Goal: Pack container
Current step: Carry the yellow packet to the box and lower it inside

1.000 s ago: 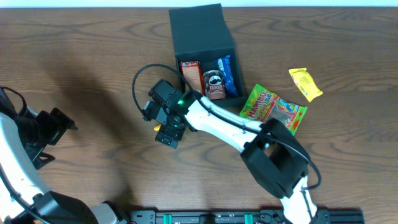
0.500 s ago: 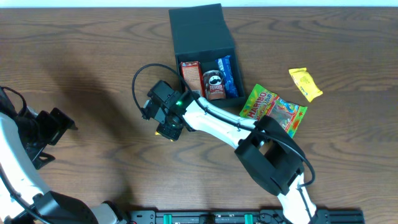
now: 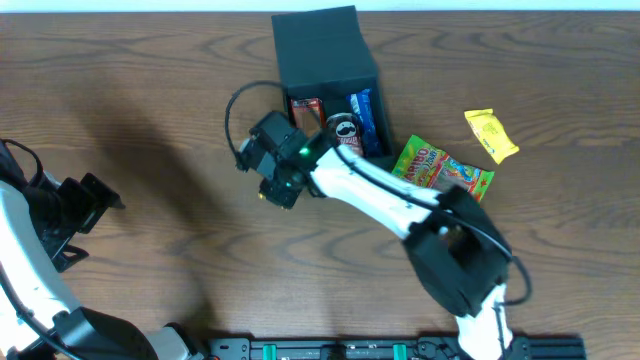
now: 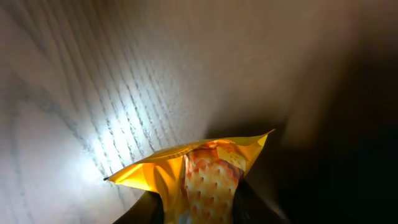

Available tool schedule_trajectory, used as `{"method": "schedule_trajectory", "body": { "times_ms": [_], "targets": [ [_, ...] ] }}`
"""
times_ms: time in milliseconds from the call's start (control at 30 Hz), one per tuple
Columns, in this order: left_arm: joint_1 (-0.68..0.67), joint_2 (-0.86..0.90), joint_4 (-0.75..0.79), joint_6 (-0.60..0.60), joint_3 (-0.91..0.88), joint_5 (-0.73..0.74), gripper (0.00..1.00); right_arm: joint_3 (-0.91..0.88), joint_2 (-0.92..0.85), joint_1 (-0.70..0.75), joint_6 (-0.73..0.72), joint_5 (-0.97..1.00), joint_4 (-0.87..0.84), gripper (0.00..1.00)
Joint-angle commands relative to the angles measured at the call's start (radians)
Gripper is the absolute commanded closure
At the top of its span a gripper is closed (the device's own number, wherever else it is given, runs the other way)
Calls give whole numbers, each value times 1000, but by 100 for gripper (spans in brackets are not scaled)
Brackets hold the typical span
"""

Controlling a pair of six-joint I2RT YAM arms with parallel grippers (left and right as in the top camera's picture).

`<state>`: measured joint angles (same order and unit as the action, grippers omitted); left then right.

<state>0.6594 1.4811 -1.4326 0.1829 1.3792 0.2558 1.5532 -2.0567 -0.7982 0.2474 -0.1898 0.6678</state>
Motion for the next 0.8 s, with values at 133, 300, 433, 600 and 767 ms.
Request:
{"method": "schedule_trajectory", "body": {
  "times_ms": [133,300,433,600,767],
  "targets": [
    [4,-3,-3,0,11,-4,5,77,172,91,31,11,-6,75],
    [4,-3,-3,0,11,-4,5,161,173,186,94,112,-2,75],
    [4,-3,-3,0,11,-4,5,222,154,236,205,138,32,77],
    [4,-4,-3,0,11,-4,5,285,80,280,286,137,90,79],
    [4,-4,-3,0,11,-4,5,315,7,307,353,137,111,80]
  ]
}}
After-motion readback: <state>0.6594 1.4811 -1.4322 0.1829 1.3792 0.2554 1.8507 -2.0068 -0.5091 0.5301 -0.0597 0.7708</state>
